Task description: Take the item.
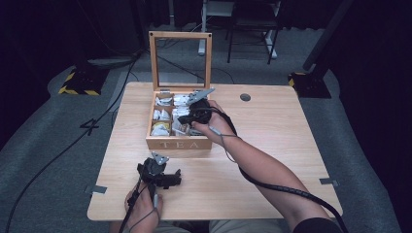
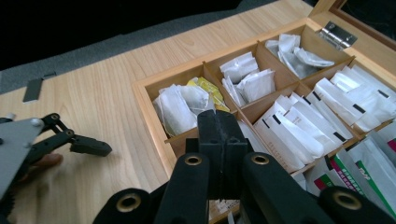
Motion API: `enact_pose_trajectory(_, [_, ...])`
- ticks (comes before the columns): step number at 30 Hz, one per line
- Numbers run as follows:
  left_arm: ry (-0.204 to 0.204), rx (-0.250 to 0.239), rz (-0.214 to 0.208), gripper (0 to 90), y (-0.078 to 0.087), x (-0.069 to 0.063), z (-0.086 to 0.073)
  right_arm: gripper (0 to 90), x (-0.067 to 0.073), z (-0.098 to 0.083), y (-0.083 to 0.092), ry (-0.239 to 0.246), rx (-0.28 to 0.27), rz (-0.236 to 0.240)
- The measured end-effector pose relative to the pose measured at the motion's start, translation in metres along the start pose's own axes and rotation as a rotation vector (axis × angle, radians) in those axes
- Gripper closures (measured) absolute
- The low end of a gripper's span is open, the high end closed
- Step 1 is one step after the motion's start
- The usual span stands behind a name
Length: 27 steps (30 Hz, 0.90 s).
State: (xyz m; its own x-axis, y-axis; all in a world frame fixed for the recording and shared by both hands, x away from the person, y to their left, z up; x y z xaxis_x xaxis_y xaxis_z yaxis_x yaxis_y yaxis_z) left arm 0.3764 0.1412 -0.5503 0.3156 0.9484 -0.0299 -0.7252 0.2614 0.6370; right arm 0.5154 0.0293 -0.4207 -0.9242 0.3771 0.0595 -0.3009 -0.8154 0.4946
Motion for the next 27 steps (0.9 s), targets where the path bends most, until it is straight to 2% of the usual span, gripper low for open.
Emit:
enact_pose_trajectory(6, [-0.001,0.001,-0.004,0.0,0.000,0.000,0.000,90.0,0.002,0.006,0.016,-0.010,-0.053,0.013])
enact_pose_trajectory(10, [-0.004,0.003,-0.004,0.0,0.000,0.000,0.000,90.0,0.008,0.009,0.028,-0.032,-0.091,0.047])
enact_pose_trajectory(14, [-0.005,0.001,-0.003,0.0,0.000,0.000,0.000,90.0,0.015,0.011,0.046,-0.028,-0.124,0.064])
enact_pose_trajectory(15, [-0.005,0.001,-0.003,0.0,0.000,0.000,0.000,90.0,0.015,0.011,0.046,-0.028,-0.124,0.064])
enact_pose_trajectory(16, [-0.006,0.002,-0.003,0.0,0.000,0.000,0.000,90.0,0.016,0.012,0.054,-0.024,-0.140,0.069])
enact_pose_trajectory(21, [-0.005,0.002,-0.003,0.0,0.000,0.000,0.000,90.0,0.016,0.010,0.072,-0.023,-0.161,0.069])
enact_pose_trajectory(27, [0.001,0.000,-0.004,0.0,0.000,0.000,0.000,90.0,0.009,0.001,0.096,-0.033,-0.188,0.043])
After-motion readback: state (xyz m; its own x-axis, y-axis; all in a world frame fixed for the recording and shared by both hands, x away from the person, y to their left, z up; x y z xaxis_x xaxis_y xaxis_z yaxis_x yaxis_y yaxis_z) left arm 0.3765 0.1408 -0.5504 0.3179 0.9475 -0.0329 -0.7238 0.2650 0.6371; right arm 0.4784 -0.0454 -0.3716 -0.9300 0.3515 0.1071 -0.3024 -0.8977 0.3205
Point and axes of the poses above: each handheld gripper's, and its own axes: y roughly backward along the jaws, z roughly out of its top, x roughly to its left, the point moved 6 cm from there along -y, roughly forward along the jaws, and after that the axes turned 9 degrees about -x, right-handed, at the moved point
